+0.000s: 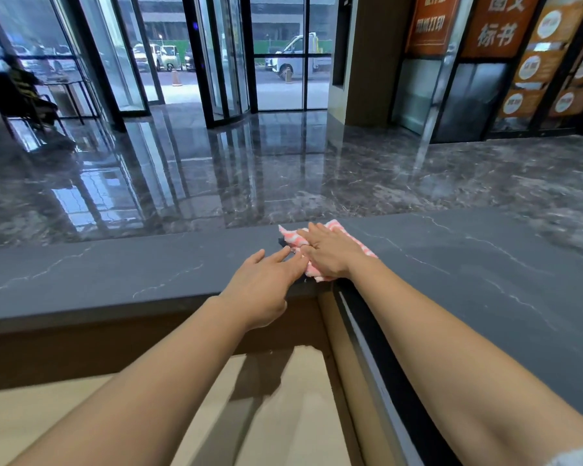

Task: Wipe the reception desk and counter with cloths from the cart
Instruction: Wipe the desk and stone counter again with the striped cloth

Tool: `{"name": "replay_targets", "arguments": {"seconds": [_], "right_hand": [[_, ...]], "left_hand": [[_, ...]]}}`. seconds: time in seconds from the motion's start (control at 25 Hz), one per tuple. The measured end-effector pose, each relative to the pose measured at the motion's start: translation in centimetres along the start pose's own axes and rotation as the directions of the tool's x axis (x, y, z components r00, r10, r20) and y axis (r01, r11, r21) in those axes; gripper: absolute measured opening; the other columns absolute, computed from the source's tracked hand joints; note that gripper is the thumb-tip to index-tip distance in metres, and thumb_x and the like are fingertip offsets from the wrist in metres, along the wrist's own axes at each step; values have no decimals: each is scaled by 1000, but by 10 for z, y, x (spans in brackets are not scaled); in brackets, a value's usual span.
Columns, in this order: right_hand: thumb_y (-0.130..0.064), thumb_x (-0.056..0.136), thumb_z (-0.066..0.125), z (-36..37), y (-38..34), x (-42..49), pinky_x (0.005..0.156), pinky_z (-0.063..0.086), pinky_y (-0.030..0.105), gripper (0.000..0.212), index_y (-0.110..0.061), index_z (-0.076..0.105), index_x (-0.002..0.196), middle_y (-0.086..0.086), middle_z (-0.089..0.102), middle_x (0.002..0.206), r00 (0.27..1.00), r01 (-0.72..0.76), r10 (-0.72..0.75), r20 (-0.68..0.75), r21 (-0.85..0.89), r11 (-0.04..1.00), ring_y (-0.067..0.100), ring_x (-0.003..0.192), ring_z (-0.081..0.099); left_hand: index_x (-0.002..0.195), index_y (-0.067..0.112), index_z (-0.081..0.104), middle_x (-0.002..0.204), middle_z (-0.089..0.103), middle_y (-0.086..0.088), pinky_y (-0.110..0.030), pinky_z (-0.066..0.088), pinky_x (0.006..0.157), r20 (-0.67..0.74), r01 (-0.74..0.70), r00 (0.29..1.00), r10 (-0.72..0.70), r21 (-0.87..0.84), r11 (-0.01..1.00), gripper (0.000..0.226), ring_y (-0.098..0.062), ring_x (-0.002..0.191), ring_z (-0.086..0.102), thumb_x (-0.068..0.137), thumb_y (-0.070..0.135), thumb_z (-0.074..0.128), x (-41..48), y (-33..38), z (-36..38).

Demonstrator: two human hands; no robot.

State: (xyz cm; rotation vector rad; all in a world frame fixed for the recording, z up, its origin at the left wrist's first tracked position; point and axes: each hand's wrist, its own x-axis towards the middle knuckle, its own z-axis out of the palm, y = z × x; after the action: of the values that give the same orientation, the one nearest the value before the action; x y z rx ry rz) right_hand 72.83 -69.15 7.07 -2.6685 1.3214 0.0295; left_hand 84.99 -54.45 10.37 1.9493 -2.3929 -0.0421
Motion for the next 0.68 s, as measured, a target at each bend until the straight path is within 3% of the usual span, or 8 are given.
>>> {"name": "replay_targets", "arguments": {"seconds": [0.12, 0.4, 0.68], "right_hand": [[-32, 103, 22, -4, 34, 10, 116, 16, 43, 51, -18, 22, 152, 11, 23, 158, 999, -23, 20, -40, -63, 998, 24, 145, 20], [-34, 101, 19, -10, 110, -10, 114, 20, 45, 52, -17, 25, 150, 13, 28, 153, 955, -293, 289, -61, -81, 953, 27, 142, 25], [-45, 103, 19, 1, 54, -90, 119, 14, 41, 53, -41, 3, 153, 9, 18, 160, 999, -36, 34, -34, -58, 998, 25, 147, 17]], "left_hand": [[154, 22, 14, 161, 16, 1, -40, 6, 122, 23, 16, 1000, -16, 4, 1000, 76, -13, 149, 4, 88, -4, 42, 7, 14, 0], [154, 23, 12, 161, 12, 4, -39, 3, 122, 25, 9, 1000, -9, 0, 1000, 72, -11, 148, 3, 94, 0, 44, 5, 33, -3], [153, 22, 17, 160, 17, 4, -40, 4, 121, -5, 7, 1000, -7, -10, 1000, 68, -12, 148, 6, 94, 1, 43, -27, 50, -15]]}}
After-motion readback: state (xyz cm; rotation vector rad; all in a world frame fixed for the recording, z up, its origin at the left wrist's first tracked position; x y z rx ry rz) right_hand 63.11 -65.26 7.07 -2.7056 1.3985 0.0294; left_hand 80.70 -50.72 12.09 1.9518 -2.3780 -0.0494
